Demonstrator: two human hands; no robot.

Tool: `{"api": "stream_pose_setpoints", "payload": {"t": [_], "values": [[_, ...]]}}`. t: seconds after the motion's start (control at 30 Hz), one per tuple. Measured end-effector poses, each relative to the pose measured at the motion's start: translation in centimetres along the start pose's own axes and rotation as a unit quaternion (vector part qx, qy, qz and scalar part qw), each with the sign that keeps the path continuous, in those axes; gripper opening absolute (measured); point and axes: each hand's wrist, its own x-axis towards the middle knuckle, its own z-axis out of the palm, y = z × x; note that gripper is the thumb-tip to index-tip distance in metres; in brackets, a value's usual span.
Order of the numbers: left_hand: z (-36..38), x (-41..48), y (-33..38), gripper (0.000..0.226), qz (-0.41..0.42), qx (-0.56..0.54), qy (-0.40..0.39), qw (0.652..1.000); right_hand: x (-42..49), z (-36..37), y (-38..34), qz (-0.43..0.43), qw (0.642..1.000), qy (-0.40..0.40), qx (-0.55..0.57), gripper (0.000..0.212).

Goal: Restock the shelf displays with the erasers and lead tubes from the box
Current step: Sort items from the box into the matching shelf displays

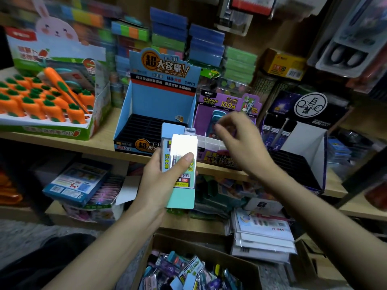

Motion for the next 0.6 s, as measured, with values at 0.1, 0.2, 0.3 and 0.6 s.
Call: {"api": "stream_pose_setpoints", "payload": {"t": [0.1,0.2,0.3,0.6], "values": [[0.5,-0.1,-0.2,0.040,0.005,-0.008,0.004,1.000,-5.5,0.4,-2.6,0.105,0.955,-0.153,0.232,0.035],[1.2,-0.4,-0.5,0.042,0.006,-0.005,-0.010,1.000,-9.3,1.5,-3.3,0.169,0.915,-0.205,0.302,0.033],[1.9,-0.8,-1.0,0.033,0.017,0.002,-0.035,0.999,-10.8,1.9,-2.9,0.221,0.893,-0.172,0.351,0.022],[4.0,-1.4,-2.4,0.037,0.010,0.038,-0.096,0.995,-12.9,-1.8,0.0,0.276,0.875,-0.123,0.377,0.014]]}}
